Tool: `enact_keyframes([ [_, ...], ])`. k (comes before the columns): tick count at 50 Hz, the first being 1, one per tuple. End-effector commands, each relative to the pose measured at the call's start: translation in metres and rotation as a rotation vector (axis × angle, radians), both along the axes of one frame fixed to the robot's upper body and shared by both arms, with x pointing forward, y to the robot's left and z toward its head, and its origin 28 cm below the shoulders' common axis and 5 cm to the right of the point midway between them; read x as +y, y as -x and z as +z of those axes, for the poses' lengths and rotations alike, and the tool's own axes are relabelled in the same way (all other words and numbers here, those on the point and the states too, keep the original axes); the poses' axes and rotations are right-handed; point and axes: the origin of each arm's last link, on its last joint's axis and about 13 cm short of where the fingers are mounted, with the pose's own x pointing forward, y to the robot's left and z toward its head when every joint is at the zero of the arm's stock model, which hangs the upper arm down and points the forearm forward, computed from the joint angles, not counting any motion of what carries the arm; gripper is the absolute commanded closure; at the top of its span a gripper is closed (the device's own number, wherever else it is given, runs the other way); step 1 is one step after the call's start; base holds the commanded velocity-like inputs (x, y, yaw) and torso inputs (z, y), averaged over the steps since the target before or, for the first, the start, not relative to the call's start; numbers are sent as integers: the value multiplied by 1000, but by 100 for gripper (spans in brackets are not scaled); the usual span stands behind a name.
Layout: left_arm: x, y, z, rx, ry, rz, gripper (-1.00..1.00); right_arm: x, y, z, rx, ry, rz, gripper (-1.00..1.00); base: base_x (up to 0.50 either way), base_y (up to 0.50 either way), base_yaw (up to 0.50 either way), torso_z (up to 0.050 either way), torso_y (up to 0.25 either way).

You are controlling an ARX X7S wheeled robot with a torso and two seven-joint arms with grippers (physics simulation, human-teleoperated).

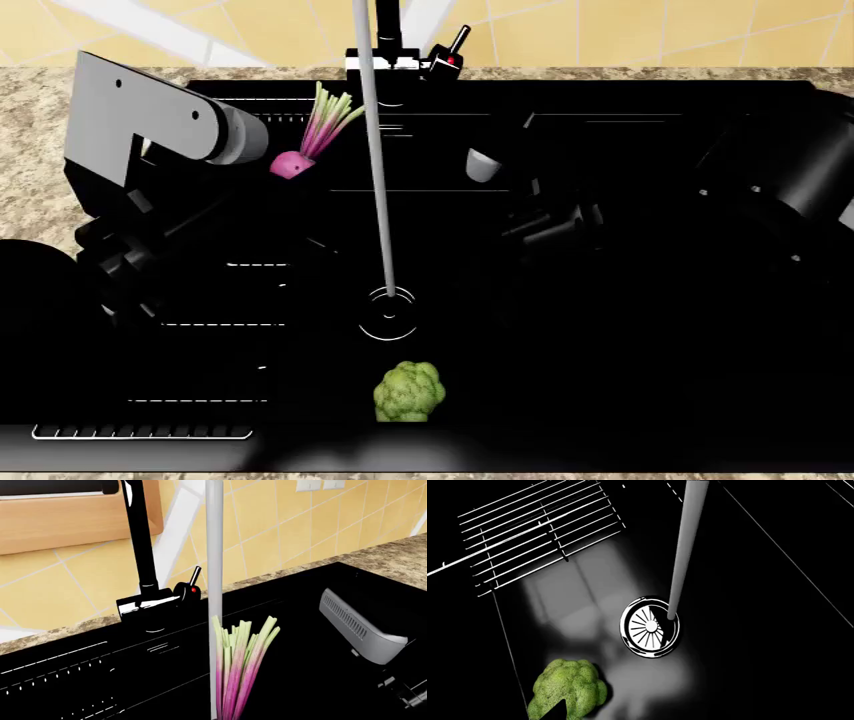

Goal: Pick the broccolis and squashs from the sink and place them in one bowl. Place the beet in the other bowl. Then turn off the sink faucet.

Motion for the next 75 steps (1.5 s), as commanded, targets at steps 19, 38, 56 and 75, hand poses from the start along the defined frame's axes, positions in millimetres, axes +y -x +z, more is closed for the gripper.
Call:
enact_keyframes([
  [19, 3, 3, -2, 8, -5, 22, 100, 15, -38, -42, 121, -38, 89, -100, 0, 0, 0, 0, 0],
  [38, 3, 0, -4, 17, -2, 20, 100, 27, -49, -83, 251, -43, 121, -100, 0, 0, 0, 0, 0],
  [56, 3, 0, -6, 22, 4, 11, 100, 38, -35, -99, 357, -10, 218, -100, 0, 0, 0, 0, 1],
  [75, 3, -2, -7, 29, 8, 10, 100, 40, -37, -124, 444, 103, 230, -100, 0, 0, 0, 0, 0],
])
